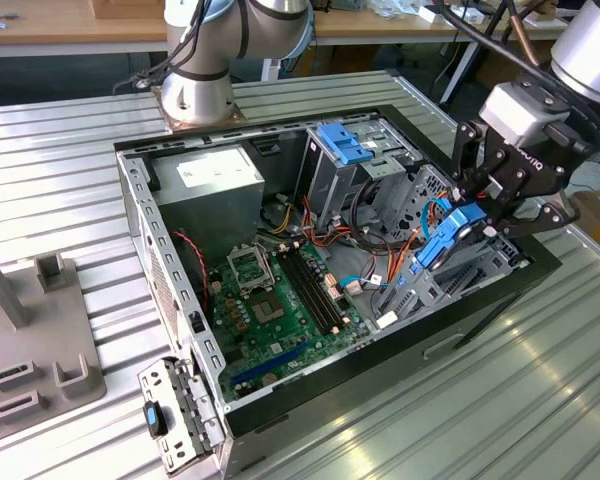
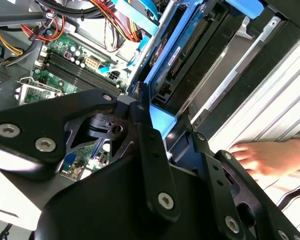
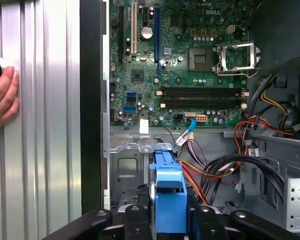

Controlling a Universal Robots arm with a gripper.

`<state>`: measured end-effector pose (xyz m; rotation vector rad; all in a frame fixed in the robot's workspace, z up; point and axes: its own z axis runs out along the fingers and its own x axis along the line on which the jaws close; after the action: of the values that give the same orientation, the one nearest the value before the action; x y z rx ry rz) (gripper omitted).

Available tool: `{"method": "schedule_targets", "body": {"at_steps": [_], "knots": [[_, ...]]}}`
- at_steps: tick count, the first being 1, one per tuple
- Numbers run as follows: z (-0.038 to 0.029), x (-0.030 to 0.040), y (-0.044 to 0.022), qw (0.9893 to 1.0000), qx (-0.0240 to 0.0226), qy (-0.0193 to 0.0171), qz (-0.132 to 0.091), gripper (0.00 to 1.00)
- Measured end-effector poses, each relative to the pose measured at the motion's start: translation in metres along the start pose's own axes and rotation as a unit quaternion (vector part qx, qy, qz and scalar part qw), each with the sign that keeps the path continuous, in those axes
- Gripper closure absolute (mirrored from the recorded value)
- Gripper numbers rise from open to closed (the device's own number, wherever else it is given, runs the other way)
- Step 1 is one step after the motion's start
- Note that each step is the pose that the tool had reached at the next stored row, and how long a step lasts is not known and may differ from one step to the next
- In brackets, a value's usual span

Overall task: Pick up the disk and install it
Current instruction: 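Insert the disk into the insertion slot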

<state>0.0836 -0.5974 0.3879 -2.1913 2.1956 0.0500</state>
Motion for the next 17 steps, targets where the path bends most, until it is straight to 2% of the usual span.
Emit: {"method": "schedule_targets", "body": {"at_steps": [6, 8, 10, 16, 17], "knots": [[0.012, 0.0009, 0.0, 1.0, 0.0, 0.0002, 0.0, 0.63], [0.0124, 0.001, 0.0001, 1.0, 0.0, 0.0, 0.0, 0.63], [0.0155, 0.0013, 0.0001, 1.0, 0.0, 0.0003, 0.0, 0.63], [0.0162, 0.0013, 0.0001, 1.0, 0.0, 0.0002, 0.0, 0.63], [0.0175, 0.0015, -0.0001, 1.0, 0.0002, -0.001, 0.0, 0.62]]}}
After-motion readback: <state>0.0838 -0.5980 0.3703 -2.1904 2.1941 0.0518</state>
